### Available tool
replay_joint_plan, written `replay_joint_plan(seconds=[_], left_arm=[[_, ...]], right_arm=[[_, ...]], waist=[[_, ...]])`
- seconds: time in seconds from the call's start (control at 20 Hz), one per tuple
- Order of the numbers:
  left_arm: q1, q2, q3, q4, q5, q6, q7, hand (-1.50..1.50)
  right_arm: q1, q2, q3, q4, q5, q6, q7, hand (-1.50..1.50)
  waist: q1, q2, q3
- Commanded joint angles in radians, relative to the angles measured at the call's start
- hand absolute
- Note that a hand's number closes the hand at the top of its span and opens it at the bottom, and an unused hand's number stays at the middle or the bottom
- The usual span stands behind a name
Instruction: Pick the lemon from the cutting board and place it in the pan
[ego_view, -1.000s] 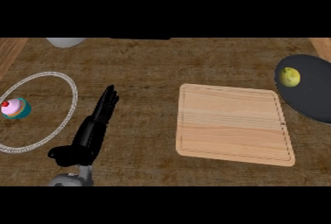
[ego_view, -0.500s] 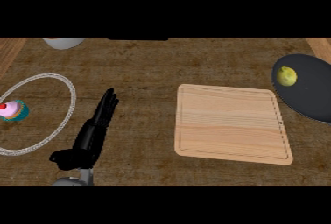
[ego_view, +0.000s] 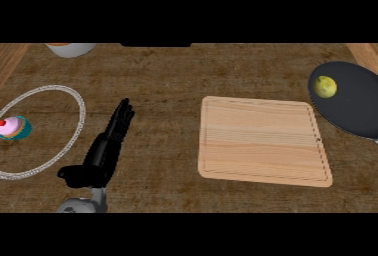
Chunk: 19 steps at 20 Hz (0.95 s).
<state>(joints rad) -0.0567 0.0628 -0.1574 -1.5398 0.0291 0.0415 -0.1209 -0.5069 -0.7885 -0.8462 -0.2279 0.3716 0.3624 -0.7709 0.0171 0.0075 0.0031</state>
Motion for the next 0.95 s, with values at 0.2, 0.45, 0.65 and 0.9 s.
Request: replay_joint_plan(seconds=[0.2, 0.45, 0.65, 0.9], left_arm=[[0.033, -0.014, -0.02, -0.052, -0.023, 0.007, 0.024, 0.0], [0.022, -0.005, 0.005, -0.024, -0.04, 0.005, -0.001, 0.0], [0.044, -0.021, -0.017, -0.035, -0.043, 0.0, 0.003, 0.0], [0.072, 0.003, 0.001, -0.147, -0.016, -0.017, 0.073, 0.0]], right_arm=[[0.044, -0.024, 0.058, -0.012, -0.02, 0.041, -0.054, -1.5], [0.047, -0.049, 0.087, -0.024, -0.048, 0.033, -0.007, -1.5], [0.071, 0.014, 0.109, -0.002, -0.038, -0.057, -0.103, -1.5], [0.09, -0.037, 0.129, -0.017, -0.04, -0.09, -0.118, -1.5]], waist=[[0.0, -0.002, 0.0], [-0.006, -0.004, -0.001], [0.0, -0.001, 0.0], [0.001, -0.003, 0.0]])
